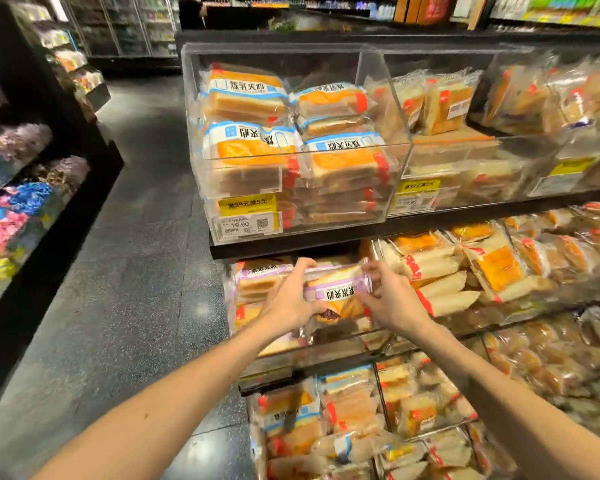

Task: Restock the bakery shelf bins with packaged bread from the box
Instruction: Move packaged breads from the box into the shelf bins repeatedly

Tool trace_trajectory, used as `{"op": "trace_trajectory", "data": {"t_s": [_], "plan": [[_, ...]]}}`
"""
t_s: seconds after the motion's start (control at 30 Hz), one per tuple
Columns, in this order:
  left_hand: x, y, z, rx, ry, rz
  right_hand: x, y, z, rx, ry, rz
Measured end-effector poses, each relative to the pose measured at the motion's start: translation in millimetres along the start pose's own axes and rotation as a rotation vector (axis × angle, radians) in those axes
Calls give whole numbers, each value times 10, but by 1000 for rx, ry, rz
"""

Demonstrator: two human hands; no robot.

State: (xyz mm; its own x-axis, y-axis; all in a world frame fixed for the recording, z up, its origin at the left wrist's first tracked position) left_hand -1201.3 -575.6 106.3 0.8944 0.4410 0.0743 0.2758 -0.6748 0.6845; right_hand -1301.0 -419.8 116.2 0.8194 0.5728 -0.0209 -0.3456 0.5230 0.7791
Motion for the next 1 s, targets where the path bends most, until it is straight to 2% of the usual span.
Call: {"op": "trace_trajectory", "data": {"t_s": [0.23, 0.4, 0.53, 0.63, 0.73, 0.87, 1.0], "plan": [[-214, -351, -45, -621, 26, 27, -146, -253, -108, 371, 49, 92], [-65, -530, -7, -834, 42, 31, -118, -303, -73, 599, 186, 113], [126, -447, -69, -628, -5, -129, -71, -245, -102, 579, 215, 155], [324, -282, -117, -459, -21, -204, -6, -120, -77, 484, 226, 109], [682, 85, -28, -332, 55, -273, 195, -141, 265, 412, 374, 83], [1600, 699, 208, -173, 157, -473, 798, -416, 957, 228, 570, 169], [3077, 1099, 633, -134, 331, -673, 1880, -985, 1677, 20, 819, 369]]}}
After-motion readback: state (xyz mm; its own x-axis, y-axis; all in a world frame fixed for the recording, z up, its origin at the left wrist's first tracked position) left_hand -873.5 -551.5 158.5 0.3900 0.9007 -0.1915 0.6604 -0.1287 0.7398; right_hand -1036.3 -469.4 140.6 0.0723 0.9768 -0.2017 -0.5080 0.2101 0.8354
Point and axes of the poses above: each hand's wrist, its own x-axis away from the middle knuckle, its own y-axis out of the back of the hand, z = x × y, the point moved 8 cm from there along -x, towards the middle knuckle, and after that the axes turned 1 degree about x, right-handed, at the moved point
